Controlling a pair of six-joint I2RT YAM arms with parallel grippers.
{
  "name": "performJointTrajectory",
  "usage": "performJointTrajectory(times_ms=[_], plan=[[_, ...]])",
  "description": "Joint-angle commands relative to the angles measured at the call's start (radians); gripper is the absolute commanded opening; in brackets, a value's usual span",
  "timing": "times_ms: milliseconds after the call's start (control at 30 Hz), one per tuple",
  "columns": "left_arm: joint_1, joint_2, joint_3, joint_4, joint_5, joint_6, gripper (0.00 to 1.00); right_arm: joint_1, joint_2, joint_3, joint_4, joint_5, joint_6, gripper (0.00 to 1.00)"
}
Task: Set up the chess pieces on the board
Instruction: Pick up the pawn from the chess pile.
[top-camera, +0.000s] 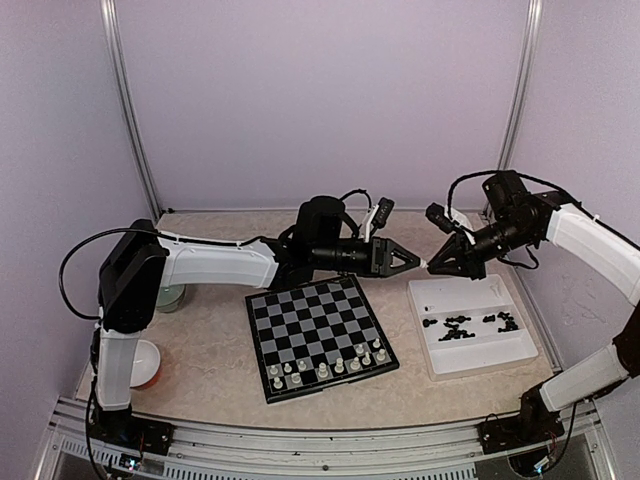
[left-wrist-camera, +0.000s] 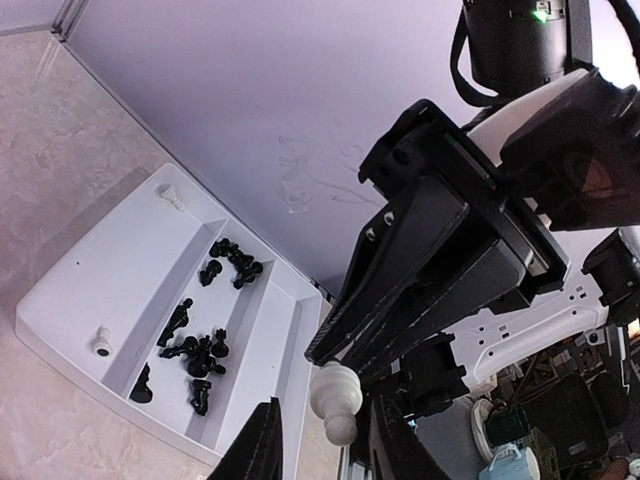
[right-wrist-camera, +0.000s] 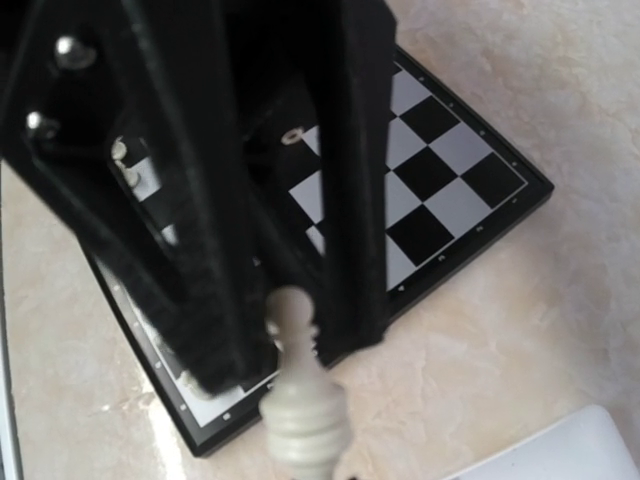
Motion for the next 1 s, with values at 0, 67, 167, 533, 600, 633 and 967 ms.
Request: performJointTrajectory(times_ms=[0,67,167,533,600,633,967], plan=[[-0.004,0.007,0.033,0.036,0.015,-0.008,0.28,0.014,0.008,0.008,-0.019,-0.006,-0.007,0.10],[-0.003,0.009,0.032,0.039,0.017,-0.012,0.24,0.015,0.008,0.009,-0.018,-0.005,-0.007,0.10],[-0.002,0.012,0.033,0.043,0.019,-0.013,0.19,0.016,0.007,0.010,-0.021,-0.004,-0.007,0.10],[0.020,-0.093,-0.021,-0.091,-0.041,0.121,0.10,-0.026,0.032,-0.047,0.017,-0.015,-0.003,0.09],[0.018,-0.151,-0.036,-0.204,-0.084,0.208,0.10,-0.065,0.047,-0.076,0.038,-0.043,-0.011,0.08],[0.016,-0.170,-0.041,-0.266,-0.105,0.268,0.10,-0.087,0.055,-0.102,0.055,-0.057,-0.014,0.09],[-0.047,-0.326,-0.174,-0.800,-0.408,0.582,0.11,-0.165,0.104,-0.192,0.197,-0.077,0.030,0.09]])
